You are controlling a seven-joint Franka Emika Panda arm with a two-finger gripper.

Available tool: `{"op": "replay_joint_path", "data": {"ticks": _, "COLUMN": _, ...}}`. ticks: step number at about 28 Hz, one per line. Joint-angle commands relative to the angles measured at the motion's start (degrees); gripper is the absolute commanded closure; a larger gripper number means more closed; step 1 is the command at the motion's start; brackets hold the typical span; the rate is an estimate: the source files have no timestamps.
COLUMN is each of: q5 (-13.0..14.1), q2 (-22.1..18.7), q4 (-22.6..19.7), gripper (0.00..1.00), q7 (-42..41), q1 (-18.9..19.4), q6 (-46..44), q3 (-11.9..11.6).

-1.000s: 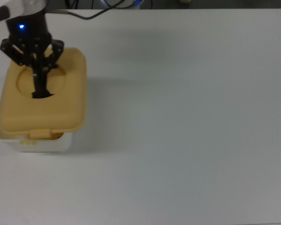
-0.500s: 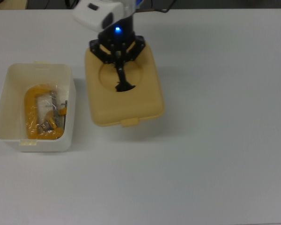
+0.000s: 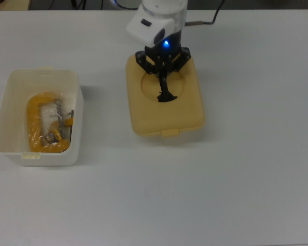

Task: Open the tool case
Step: 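Carry the lid beside the box and lower it onto the table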

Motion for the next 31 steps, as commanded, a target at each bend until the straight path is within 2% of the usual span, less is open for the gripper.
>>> {"op": "replay_joint_path", "data": {"ticks": 1, "q5": -5.3, "q2": 3.0, "q4": -1.7, "gripper": 1.00, "q7": 7.6, "q1": 2.7, "q6": 5.2, "q3": -0.7}}
{"op": "replay_joint_path", "data": {"ticks": 5, "q5": -7.8, "q2": 5.2, "q4": -1.6, "gripper": 1.00, "q7": 11.6, "q1": 3.0, "q6": 8.3, "q3": -0.7}}
{"op": "replay_joint_path", "data": {"ticks": 15, "q5": -8.1, "q2": 9.4, "q4": -1.0, "gripper": 1.00, "q7": 13.3, "q1": 3.1, "q6": 13.1, "q3": -0.7}}
{"op": "replay_joint_path", "data": {"ticks": 18, "q5": -9.4, "q2": 10.3, "q4": -0.9, "gripper": 1.00, "q7": 13.5, "q1": 3.1, "q6": 13.2, "q3": -0.7}}
{"op": "replay_joint_path", "data": {"ticks": 27, "q5": -10.6, "q2": 11.9, "q4": 0.4, "gripper": 1.00, "q7": 15.8, "q1": 3.2, "q6": 13.7, "q3": -0.7}}
{"op": "replay_joint_path", "data": {"ticks": 31, "q5": -11.1, "q2": 11.9, "q4": 0.4, "gripper": 0.87, "q7": 15.7, "q1": 3.1, "q6": 13.6, "q3": -0.7}}
